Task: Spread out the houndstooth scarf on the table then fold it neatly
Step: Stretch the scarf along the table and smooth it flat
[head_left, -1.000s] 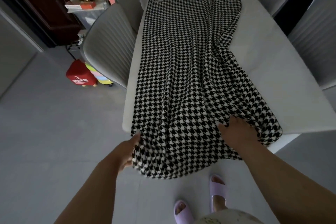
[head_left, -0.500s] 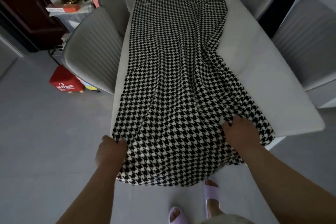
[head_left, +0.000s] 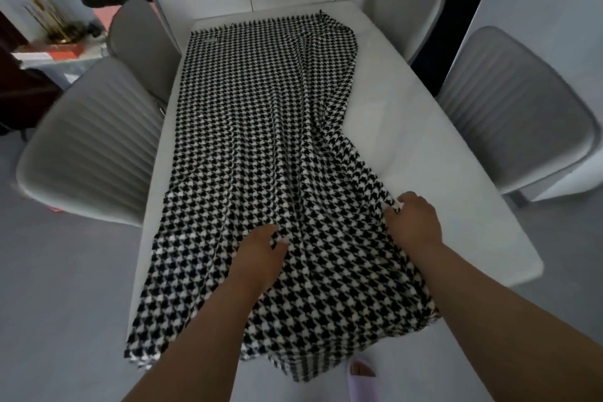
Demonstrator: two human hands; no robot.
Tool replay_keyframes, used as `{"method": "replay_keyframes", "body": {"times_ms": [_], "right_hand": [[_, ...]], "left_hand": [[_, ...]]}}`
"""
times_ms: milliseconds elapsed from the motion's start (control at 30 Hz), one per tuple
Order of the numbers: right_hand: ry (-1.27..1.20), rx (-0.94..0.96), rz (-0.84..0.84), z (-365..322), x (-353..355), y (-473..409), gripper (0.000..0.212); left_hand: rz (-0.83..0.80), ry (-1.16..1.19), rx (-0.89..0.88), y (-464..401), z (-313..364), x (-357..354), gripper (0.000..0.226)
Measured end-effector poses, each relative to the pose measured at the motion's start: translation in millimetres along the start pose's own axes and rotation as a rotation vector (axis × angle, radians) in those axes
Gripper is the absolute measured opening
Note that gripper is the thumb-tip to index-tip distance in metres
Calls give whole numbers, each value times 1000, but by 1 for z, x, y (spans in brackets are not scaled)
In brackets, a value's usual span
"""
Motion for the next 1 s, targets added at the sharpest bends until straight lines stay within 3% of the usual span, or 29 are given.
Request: {"method": "replay_keyframes", "body": {"times_ms": [133, 200, 267, 367, 433, 467, 533, 567, 600, 667, 733, 900, 1000], "right_hand": [[-132, -70, -164, 7, -18, -39, 59], [-115, -45, -201, 4, -24, -52, 40], [-187, -84, -83, 16, -7, -57, 26], [-457, -401, 241, 82, 35, -48, 31], [-350, -603, 365, 115, 54, -38, 35], [-246, -609, 402, 117, 60, -38, 35], [-148, -334, 487, 87, 67, -43, 27], [-169, -104, 447, 60, 63, -46, 24], [-167, 119, 302, 28, 48, -49, 25], [9, 376, -153, -19, -7, -53, 37], [264, 303, -342, -3, -34, -69, 56], [244, -173, -220, 86, 18, -109, 70], [300, -139, -179, 81, 23, -106, 71]], "left_hand": [[-45, -66, 12, -31, 10, -4, 59], [-70, -59, 15, -43, 11, -8, 61], [-80, -99, 22, -55, 15, -11, 63], [-72, -146, 31, -68, 21, -14, 63], [-45, -214, 24, -74, 30, -16, 61], [-36, -251, 27, -76, 35, -17, 61], [-29, -320, 29, -81, 42, -21, 61], [-32, -361, 22, -85, 46, -24, 61], [-33, -402, 12, -87, 49, -27, 61], [-34, -453, 23, -90, 53, -31, 61], [-49, -471, 65, -91, 53, -33, 59], [-77, -534, 75, -92, 63, -39, 57], [-87, -556, 96, -93, 66, -40, 58]]}}
Point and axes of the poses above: each hand's wrist, its own y-axis away from the middle knuckle, its own x-axis out of the back of the hand, z = x × y, the point moved 9 cm from there along -y, towards the middle knuckle, and after that the axes turned 14 degrees about -z, right-handed, at the moved point
